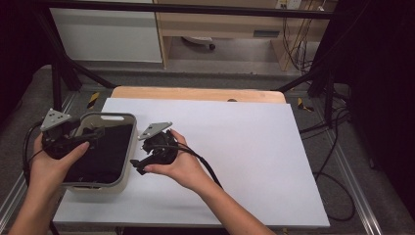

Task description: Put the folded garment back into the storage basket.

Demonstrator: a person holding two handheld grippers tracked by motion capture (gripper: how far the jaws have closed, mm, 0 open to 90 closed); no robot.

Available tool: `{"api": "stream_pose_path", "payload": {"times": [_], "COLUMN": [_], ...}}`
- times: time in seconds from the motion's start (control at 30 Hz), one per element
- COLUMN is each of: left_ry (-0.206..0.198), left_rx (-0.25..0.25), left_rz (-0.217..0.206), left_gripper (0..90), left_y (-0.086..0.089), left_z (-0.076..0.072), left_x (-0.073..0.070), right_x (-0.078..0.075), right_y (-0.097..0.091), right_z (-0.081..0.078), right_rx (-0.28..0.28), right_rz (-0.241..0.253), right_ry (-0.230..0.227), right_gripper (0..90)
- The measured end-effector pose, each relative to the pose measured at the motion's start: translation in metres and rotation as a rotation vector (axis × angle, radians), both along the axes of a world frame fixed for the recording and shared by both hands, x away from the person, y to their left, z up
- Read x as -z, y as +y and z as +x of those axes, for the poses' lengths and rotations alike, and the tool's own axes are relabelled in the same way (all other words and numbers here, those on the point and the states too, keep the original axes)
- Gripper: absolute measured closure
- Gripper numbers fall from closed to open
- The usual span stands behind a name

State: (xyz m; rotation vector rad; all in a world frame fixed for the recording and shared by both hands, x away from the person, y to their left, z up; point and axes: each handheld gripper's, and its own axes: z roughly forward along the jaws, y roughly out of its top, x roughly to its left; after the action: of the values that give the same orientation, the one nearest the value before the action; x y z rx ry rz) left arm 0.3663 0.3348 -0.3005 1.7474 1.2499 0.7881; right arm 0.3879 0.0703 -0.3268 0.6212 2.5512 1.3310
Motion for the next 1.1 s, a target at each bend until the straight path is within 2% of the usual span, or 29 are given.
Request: {"api": "stream_pose_path", "payload": {"times": [0.07,0.2,0.33,0.47,0.53,0.63,0.73,0.8,0.87,1.1], "left_ry": [0.009,0.002,0.007,0.008,0.011,0.002,0.005,0.006,0.019,0.025], "left_rx": [0.006,0.004,0.03,0.053,0.061,0.064,0.064,0.074,0.084,0.097], "left_rz": [0.003,-0.02,-0.013,-0.005,-0.02,-0.009,-0.021,-0.006,-0.007,0.011], "left_gripper": [13.4,12.1,11.1,10.2,9.7,9.5,9.3,9.2,9.2,8.4], "left_y": [-0.005,-0.013,-0.02,-0.024,-0.025,-0.026,-0.029,-0.031,-0.035,-0.043], "left_z": [-0.006,-0.019,-0.025,-0.026,-0.03,-0.037,-0.041,-0.042,-0.043,-0.047], "left_x": [0.005,0.015,0.021,0.022,0.023,0.023,0.023,0.025,0.027,0.03], "right_x": [-0.002,-0.005,-0.007,-0.01,-0.011,-0.013,-0.016,-0.018,-0.019,-0.026], "right_y": [-0.005,-0.015,-0.027,-0.04,-0.046,-0.055,-0.065,-0.072,-0.08,-0.112], "right_z": [0.001,0.003,0.007,0.013,0.017,0.021,0.024,0.026,0.027,0.032], "right_rx": [0.016,0.044,0.085,0.139,0.153,0.174,0.193,0.206,0.218,0.258], "right_rz": [0.01,0.021,0.039,0.048,0.047,0.058,0.073,0.082,0.086,0.105], "right_ry": [-0.007,-0.026,-0.035,-0.029,-0.018,-0.011,-0.014,-0.013,-0.015,-0.022], "right_gripper": [9.1,6.7,6.4,10.2,9.2,8.2,7.5,7.5,7.5,6.8]}}
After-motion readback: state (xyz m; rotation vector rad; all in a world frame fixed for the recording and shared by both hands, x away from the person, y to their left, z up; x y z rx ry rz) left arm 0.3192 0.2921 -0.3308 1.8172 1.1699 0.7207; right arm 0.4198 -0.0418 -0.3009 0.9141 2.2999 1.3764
